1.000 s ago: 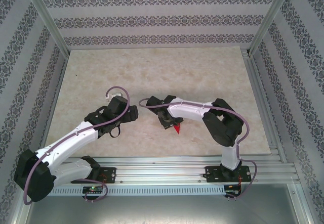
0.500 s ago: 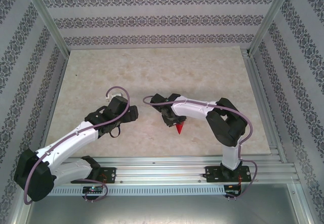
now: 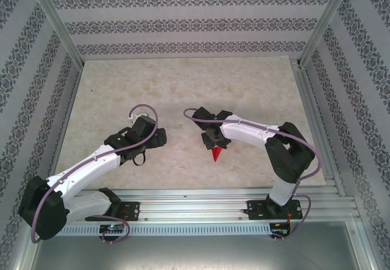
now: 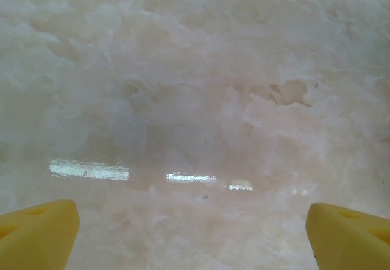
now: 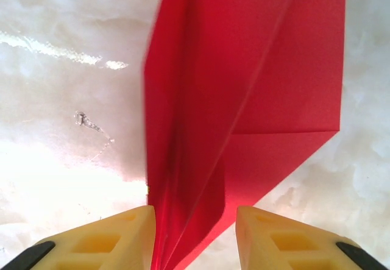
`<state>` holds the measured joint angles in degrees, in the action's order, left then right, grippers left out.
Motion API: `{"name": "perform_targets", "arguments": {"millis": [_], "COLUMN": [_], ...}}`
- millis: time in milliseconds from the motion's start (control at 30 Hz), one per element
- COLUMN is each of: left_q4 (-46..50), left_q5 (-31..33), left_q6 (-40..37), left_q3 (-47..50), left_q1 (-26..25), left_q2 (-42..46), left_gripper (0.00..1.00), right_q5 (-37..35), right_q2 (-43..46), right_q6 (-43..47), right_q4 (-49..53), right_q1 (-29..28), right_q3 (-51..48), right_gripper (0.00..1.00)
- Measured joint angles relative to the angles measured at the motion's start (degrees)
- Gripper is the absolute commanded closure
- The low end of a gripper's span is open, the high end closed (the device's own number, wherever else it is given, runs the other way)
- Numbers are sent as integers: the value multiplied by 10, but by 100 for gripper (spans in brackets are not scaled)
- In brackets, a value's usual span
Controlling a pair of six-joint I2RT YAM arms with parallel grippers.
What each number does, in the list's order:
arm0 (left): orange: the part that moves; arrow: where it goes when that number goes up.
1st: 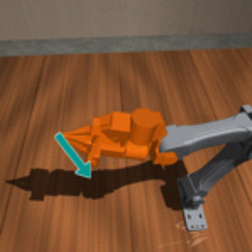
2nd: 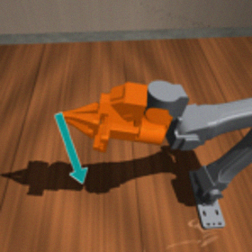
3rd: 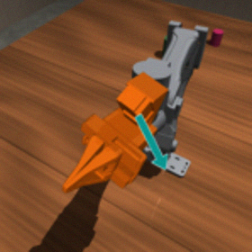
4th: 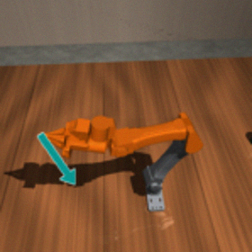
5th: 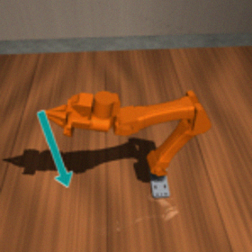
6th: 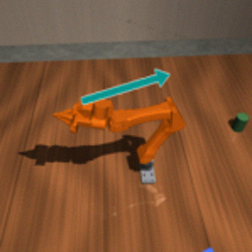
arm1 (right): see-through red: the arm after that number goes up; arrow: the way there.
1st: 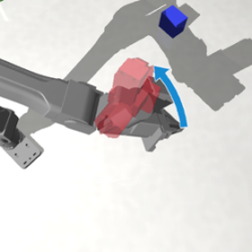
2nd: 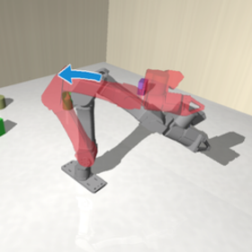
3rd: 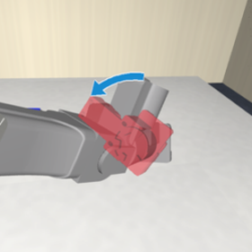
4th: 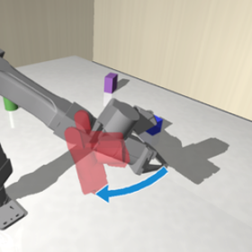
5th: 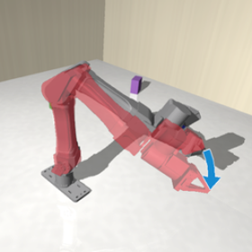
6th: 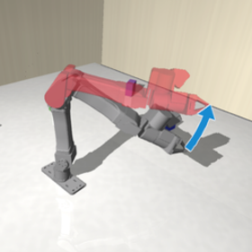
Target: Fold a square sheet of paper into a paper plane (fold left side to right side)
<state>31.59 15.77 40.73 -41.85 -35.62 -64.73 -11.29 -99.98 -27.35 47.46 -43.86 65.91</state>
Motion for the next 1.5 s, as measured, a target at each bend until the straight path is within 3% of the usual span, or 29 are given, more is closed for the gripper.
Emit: {"name": "perform_targets", "arguments": {"millis": [333, 800, 1300, 1500], "left_q4": [0, 1, 9, 13], "left_q5": [0, 0, 12, 15], "left_q6": [0, 0, 0, -3], "left_q3": [0, 0, 0, -1], "left_q1": [0, 0, 0, 0], "left_q2": [-4, -4, 33, 33], "left_gripper": [4, 3, 2, 2], "right_q5": [50, 71, 83, 88], "right_q2": [18, 6, -13, -13], "right_q6": [-18, -32, -32, -29], "right_q4": [-47, -78, -92, -92], "right_q1": [30, 31, 43, 47], "right_q3": [-46, -54, -65, -64], "right_gripper": [63, 79, 81, 95]}}
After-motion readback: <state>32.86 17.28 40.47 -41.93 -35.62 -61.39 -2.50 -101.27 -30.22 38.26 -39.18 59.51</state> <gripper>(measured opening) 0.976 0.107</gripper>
